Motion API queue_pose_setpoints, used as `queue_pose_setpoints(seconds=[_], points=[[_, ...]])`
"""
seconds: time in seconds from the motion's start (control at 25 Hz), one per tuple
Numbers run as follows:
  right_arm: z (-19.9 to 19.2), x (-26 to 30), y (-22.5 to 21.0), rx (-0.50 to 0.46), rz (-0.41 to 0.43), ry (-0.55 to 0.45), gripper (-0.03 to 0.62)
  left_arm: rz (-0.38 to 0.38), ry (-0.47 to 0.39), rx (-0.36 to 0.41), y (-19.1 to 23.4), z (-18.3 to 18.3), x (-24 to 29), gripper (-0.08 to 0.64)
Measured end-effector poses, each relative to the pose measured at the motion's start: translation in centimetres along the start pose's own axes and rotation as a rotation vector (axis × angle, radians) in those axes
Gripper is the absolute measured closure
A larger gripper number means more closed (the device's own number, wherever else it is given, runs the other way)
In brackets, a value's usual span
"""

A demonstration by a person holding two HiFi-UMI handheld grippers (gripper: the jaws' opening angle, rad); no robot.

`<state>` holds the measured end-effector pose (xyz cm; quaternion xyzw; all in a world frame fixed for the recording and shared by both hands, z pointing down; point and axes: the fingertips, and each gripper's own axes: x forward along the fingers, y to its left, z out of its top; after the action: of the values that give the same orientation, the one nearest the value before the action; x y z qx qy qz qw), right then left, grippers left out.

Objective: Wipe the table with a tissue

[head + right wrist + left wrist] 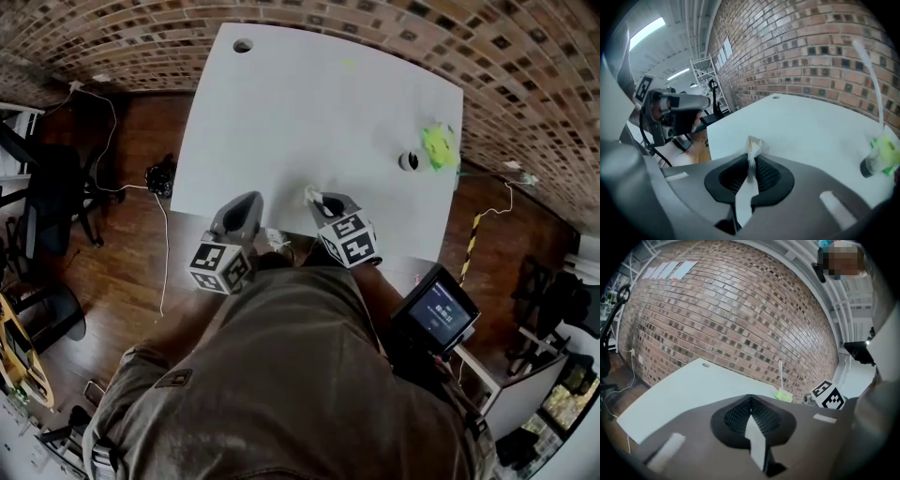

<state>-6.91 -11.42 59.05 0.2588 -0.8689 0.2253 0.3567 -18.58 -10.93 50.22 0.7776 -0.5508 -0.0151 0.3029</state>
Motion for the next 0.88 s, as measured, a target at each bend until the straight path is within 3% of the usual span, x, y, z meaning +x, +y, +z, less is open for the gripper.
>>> queue_pose_setpoints(seconds=[0.2,0.4,0.64,0.88], points=[[2.2,-4.9,-0.7,0.08,-0.046,-0.213,0.552,-0.038,-0.006,0.041,-3.2,-0.1,0.5,0.558],[2.8,-9.9,-1.8,0.103,-0.068,-0.357,0.552,-0.067,-0.022,0.067,-7.3,-0.6,1.1,0.558],[0.6,-16.8,-3.0,0.115,-0.083,-0.477,0.552,-0.069,-0.039,0.109,-13.0,-2.5,1.0,0.558],[-3.9,-21.8,-3.3,0.143,-0.072,-0.524,0.552,-0.012,-0.035,0.126,-17.6,-5.6,-0.2,0.558]])
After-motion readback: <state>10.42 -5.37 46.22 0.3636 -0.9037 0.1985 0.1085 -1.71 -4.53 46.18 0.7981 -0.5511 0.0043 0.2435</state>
